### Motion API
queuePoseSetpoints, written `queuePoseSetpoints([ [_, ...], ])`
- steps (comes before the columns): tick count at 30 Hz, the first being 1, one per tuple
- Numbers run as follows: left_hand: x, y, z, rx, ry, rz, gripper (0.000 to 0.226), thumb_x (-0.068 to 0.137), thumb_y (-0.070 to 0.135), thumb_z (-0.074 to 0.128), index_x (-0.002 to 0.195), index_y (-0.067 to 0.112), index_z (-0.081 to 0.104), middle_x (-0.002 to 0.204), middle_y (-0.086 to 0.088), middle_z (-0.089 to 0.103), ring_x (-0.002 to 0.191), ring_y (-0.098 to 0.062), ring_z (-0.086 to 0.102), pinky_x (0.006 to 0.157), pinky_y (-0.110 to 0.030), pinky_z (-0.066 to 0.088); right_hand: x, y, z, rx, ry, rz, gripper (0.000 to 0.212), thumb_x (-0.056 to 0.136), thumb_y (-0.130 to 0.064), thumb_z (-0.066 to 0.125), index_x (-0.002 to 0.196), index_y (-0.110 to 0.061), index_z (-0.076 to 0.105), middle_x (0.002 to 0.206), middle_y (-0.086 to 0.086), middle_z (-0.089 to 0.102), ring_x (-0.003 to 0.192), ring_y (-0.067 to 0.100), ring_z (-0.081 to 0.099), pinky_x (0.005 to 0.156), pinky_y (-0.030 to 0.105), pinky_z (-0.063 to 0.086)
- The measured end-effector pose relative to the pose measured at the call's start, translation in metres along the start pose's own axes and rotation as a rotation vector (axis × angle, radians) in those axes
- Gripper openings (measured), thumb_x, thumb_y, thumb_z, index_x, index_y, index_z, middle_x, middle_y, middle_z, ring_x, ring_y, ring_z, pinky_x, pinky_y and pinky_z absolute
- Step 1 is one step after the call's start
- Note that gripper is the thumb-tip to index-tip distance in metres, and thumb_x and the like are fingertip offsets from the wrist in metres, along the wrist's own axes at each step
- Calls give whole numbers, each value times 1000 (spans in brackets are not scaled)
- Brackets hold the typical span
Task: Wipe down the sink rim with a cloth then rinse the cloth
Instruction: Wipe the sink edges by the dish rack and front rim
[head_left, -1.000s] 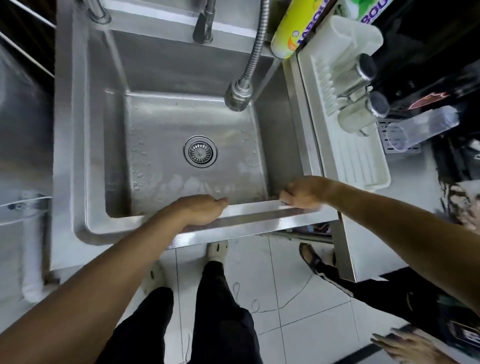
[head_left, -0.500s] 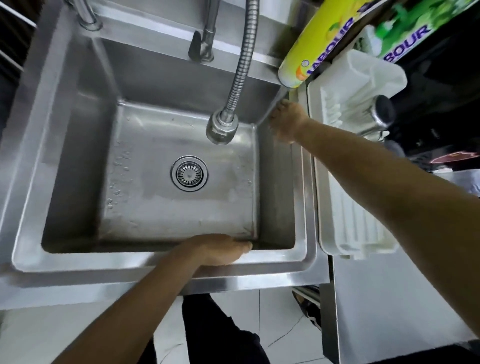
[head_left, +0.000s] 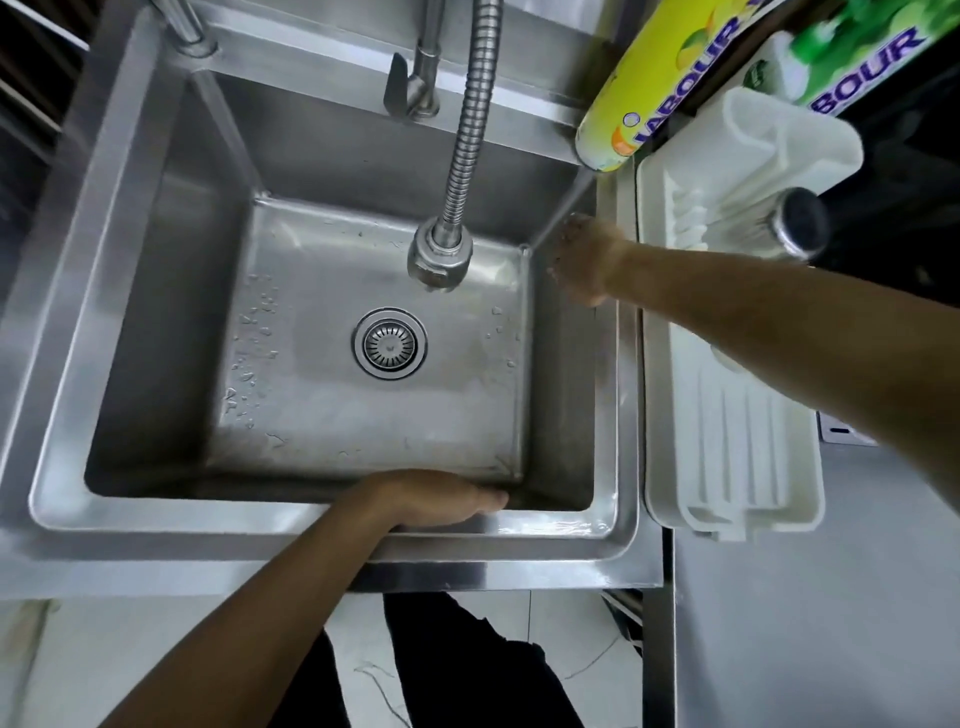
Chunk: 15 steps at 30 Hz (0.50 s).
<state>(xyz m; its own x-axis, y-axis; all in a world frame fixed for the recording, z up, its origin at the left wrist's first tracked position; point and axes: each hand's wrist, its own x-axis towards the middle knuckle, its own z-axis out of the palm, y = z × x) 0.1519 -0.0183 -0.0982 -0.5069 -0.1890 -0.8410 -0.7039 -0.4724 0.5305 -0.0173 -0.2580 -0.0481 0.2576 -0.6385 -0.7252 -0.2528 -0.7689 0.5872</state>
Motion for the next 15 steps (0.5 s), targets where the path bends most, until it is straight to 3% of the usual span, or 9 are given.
queuePoseSetpoints([
  [2,-7,1,2,76,74,-11,85,81,84,40,149,34,49,161,5,40,145,-18,39,120,-43,26,-22,-20,1,-36,-60,-71,52,100,-41,52,145,-17,55,153,18,48,144,38,41,120,49,30],
  [4,-14,-5,-3,172,96,-28,102,68,95,30,150,38,46,162,5,37,146,-19,37,120,-45,26,-71,-59,7,55,-83,-210,37,101,-41,49,119,-17,69,137,14,62,134,36,50,118,51,32],
  [6,-22,-11,-6,221,107,-44,103,68,98,22,151,40,43,163,7,35,148,-19,34,121,-45,24,-111,-93,9,273,-210,-290,34,102,-35,45,86,-14,66,115,8,71,119,29,60,112,45,39],
  [8,-37,-16,-10,275,126,-51,94,79,94,17,153,41,39,164,7,34,150,-20,32,122,-45,22,-139,-120,4,574,-392,-322,33,102,-24,40,82,-13,64,93,2,68,96,23,64,89,32,48],
  [10,-54,-21,-13,337,131,-70,85,88,87,16,155,40,37,165,6,32,151,-21,30,122,-43,21,-146,-139,4,822,-458,-243,31,103,-24,39,79,-17,57,77,-3,56,71,15,55,68,27,45],
  [12,-72,-29,-18,373,139,-113,81,92,83,14,155,38,37,165,4,31,151,-22,30,121,-41,21,-148,-155,1,966,-383,-203,27,104,-25,42,82,-18,55,78,-1,53,65,14,48,57,25,39],
  [15,-97,-51,-32,368,133,-170,80,94,80,10,154,37,41,164,5,34,150,-22,31,118,-40,21,-147,-172,-19,1224,-395,-100,26,107,-16,38,92,-15,59,110,9,62,94,26,58,69,28,40],
])
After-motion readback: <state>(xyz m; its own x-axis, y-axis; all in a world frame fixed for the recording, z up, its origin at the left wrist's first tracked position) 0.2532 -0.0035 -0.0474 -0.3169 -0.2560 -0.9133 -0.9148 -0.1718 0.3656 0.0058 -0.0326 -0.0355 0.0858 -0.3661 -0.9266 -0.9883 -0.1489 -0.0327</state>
